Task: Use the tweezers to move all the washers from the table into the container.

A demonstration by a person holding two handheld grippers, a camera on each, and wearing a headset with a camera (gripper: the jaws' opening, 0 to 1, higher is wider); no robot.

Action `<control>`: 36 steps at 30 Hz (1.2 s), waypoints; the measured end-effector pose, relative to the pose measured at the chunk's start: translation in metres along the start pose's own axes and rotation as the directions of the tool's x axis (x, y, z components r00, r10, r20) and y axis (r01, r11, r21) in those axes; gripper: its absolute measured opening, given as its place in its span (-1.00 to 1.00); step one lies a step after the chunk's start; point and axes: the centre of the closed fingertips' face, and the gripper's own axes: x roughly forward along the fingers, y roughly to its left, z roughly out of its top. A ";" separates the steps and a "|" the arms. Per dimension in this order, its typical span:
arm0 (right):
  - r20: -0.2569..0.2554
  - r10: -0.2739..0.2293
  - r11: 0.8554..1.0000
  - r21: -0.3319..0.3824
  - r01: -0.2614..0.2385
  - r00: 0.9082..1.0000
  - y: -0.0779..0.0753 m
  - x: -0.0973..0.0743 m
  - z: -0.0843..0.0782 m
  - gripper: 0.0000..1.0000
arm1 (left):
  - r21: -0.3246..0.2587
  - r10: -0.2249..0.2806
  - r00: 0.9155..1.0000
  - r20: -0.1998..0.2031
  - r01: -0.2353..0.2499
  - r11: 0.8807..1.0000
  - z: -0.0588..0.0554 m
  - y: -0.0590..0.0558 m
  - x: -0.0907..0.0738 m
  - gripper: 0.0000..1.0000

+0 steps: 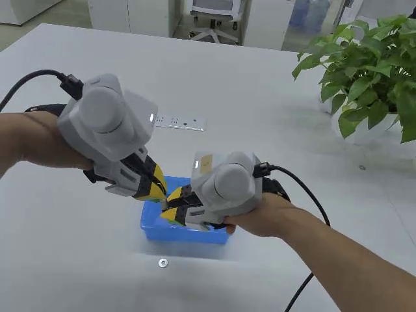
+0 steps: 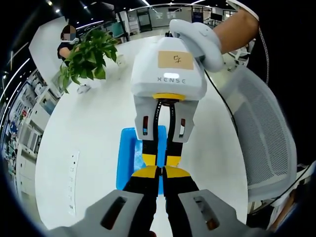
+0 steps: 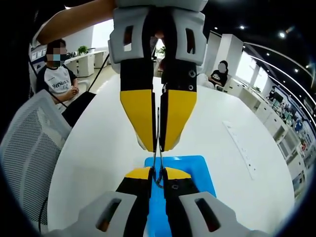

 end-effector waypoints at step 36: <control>-0.037 0.026 0.999 0.043 -0.024 0.999 -0.027 0.029 -0.045 -0.79 | -0.023 -0.019 1.000 0.000 0.019 1.000 -0.027 0.031 0.044 -0.87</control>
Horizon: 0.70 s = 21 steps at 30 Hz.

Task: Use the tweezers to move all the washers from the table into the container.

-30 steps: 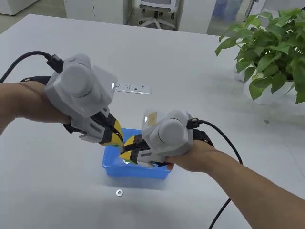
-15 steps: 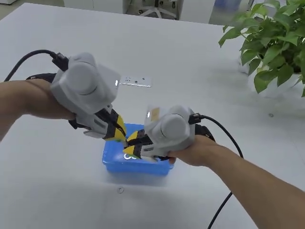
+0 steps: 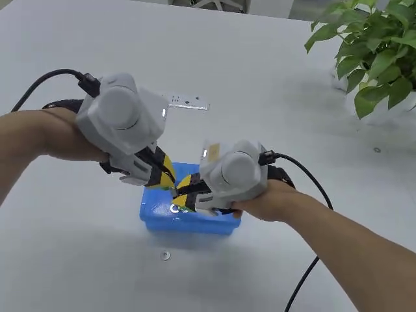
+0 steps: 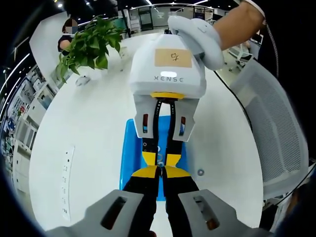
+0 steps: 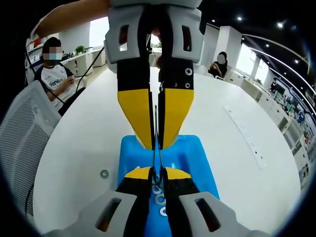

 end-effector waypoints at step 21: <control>-0.012 0.000 1.000 -0.010 -0.001 1.000 -0.001 0.004 -0.003 -0.79 | 0.002 0.004 1.000 -0.009 -0.004 1.000 -0.004 0.002 0.003 -0.87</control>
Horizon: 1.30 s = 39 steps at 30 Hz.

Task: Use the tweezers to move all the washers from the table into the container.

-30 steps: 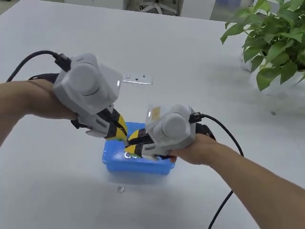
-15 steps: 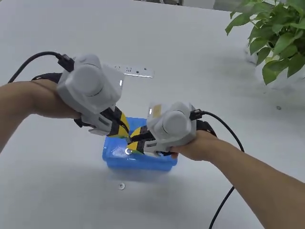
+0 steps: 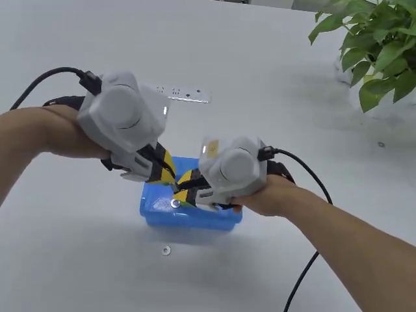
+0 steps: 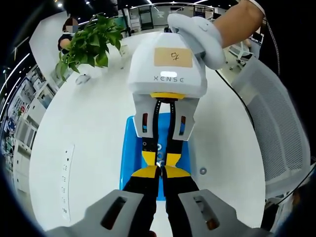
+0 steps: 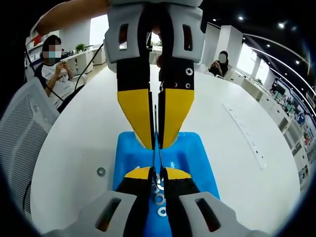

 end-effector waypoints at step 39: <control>0.049 -0.050 0.999 -0.017 0.051 0.998 0.019 -0.031 0.037 -0.78 | 0.041 0.032 0.999 -0.004 -0.032 0.999 0.026 -0.024 -0.040 -0.87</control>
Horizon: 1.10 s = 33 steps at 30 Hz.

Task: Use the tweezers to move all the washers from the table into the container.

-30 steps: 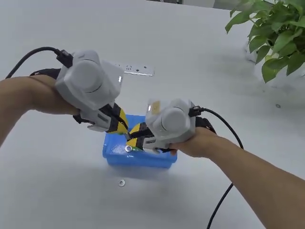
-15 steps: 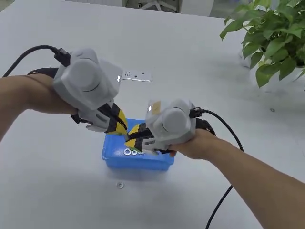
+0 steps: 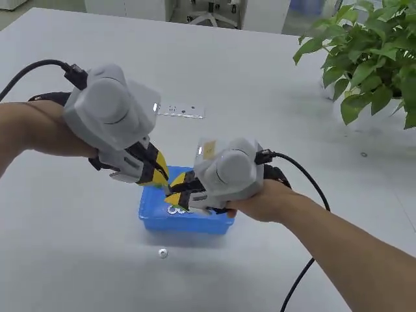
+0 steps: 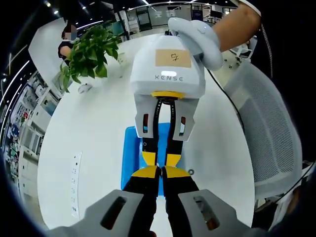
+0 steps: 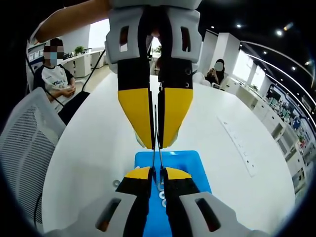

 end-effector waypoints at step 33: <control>0.010 0.034 0.999 0.001 -0.034 0.999 0.046 0.001 0.008 -0.78 | -0.019 -0.017 1.000 -0.011 0.017 1.000 -0.003 -0.043 -0.006 -0.88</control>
